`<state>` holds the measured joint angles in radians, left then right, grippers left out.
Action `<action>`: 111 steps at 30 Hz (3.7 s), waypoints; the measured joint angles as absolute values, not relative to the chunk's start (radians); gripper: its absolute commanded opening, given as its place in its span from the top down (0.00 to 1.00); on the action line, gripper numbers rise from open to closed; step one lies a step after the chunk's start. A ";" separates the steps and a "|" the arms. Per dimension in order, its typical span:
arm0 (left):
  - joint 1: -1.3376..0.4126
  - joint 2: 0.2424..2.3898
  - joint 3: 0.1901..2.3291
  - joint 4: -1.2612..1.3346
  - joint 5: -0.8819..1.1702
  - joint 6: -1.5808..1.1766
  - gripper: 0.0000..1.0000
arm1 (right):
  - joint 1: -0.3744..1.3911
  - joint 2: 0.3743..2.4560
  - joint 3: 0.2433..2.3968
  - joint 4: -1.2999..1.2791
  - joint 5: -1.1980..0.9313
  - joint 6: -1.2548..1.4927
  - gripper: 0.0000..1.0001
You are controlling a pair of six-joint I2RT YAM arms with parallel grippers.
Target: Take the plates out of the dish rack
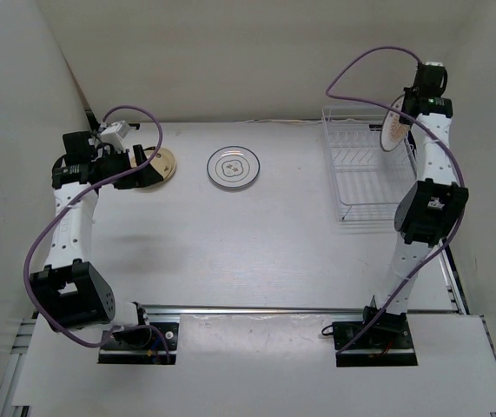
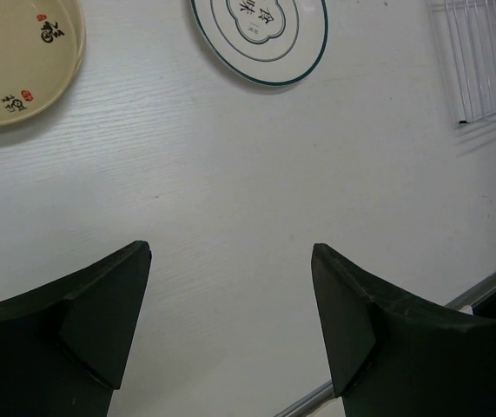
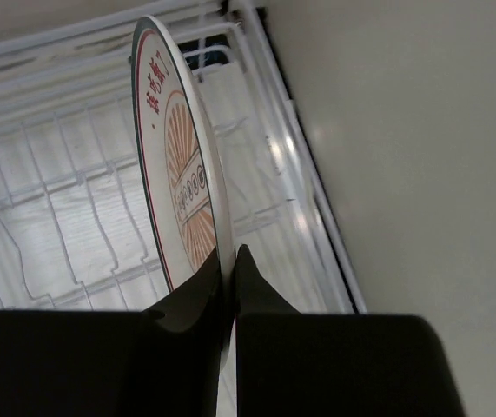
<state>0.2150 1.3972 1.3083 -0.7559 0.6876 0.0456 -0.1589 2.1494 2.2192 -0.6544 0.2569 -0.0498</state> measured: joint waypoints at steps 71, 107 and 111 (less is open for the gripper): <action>-0.114 1.805 1.488 -0.755 1.030 -0.067 0.90 | 0.368 2.099 1.911 -0.621 -0.972 0.176 0.30; 0.002 2.500 2.055 -0.604 1.167 -0.324 0.90 | 0.085 1.216 1.351 -0.764 -0.428 -0.133 0.03; -0.004 2.514 2.076 -0.591 1.151 -0.353 0.90 | 0.055 1.213 1.343 -0.764 -0.457 -0.120 0.03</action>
<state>-0.0040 2.5137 2.0758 -0.5915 1.1515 -0.3527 0.0551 1.2125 1.3426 -0.7635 -0.4568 -0.1200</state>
